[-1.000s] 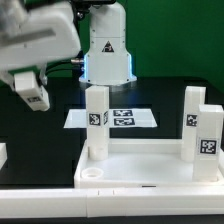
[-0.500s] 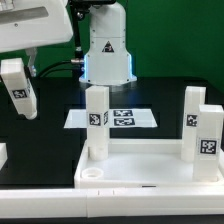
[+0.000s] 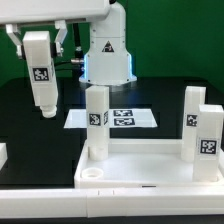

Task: Assemble desk

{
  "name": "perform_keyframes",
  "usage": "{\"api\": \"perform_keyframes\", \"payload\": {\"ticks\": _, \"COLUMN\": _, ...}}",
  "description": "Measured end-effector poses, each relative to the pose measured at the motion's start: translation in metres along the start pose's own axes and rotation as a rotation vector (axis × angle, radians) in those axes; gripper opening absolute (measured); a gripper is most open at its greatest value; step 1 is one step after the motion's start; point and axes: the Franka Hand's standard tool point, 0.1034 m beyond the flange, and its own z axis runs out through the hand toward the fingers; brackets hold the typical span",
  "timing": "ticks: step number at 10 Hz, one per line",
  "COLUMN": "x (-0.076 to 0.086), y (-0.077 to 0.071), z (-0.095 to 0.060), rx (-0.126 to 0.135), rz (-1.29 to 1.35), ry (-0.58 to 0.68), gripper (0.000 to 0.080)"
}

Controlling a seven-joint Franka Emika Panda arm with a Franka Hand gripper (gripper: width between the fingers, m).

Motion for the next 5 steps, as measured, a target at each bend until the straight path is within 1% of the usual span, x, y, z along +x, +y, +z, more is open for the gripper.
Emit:
{"api": "perform_keyframes", "payload": {"ticks": 1, "x": 0.002, "y": 0.009, "z": -0.001, "rx": -0.036, "rz": -0.008, "ry": 0.049, "gripper": 0.0284}}
{"api": "perform_keyframes", "payload": {"ticks": 2, "x": -0.001, "y": 0.016, "z": -0.002, "rx": -0.069, "rz": -0.024, "ry": 0.084, "gripper": 0.0284}}
{"api": "perform_keyframes", "payload": {"ticks": 3, "x": -0.004, "y": 0.021, "z": -0.003, "rx": -0.108, "rz": -0.031, "ry": 0.123, "gripper": 0.0284}}
{"api": "perform_keyframes", "payload": {"ticks": 4, "x": 0.000, "y": -0.005, "z": 0.011, "rx": -0.067, "rz": 0.056, "ry": 0.094, "gripper": 0.0284}}
{"api": "perform_keyframes", "payload": {"ticks": 5, "x": 0.013, "y": -0.028, "z": 0.021, "rx": -0.034, "rz": 0.088, "ry": 0.072, "gripper": 0.0284}}
